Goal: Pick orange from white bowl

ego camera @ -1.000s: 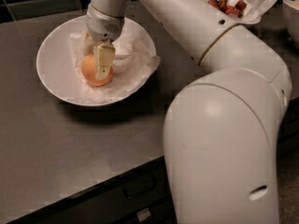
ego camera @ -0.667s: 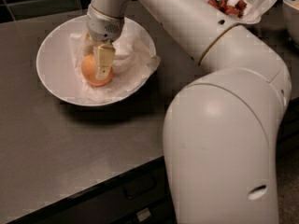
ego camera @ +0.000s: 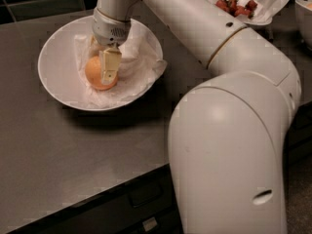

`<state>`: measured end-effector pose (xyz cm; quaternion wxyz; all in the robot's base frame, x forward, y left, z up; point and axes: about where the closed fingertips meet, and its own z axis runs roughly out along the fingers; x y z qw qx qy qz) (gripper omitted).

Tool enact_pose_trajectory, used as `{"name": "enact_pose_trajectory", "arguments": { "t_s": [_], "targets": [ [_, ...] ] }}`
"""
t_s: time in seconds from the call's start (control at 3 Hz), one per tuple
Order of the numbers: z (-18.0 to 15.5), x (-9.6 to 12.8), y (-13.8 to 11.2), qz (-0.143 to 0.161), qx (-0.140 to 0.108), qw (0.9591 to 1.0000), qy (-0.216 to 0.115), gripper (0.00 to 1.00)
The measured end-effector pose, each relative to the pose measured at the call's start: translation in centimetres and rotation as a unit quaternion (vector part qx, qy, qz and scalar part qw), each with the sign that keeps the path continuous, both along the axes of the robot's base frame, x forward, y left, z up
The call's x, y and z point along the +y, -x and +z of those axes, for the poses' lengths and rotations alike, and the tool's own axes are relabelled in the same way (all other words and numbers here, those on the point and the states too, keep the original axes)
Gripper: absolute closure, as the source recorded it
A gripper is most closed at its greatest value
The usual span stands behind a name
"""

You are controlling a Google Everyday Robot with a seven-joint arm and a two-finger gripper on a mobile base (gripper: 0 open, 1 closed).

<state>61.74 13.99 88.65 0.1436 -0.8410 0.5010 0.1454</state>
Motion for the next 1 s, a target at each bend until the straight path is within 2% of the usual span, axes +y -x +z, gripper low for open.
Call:
{"name": "enact_pose_trajectory", "arguments": {
  "t_s": [1.0],
  "targets": [
    [-0.54,0.12,-0.55,0.005,-0.001,1.0,-0.001,0.38]
  ]
}}
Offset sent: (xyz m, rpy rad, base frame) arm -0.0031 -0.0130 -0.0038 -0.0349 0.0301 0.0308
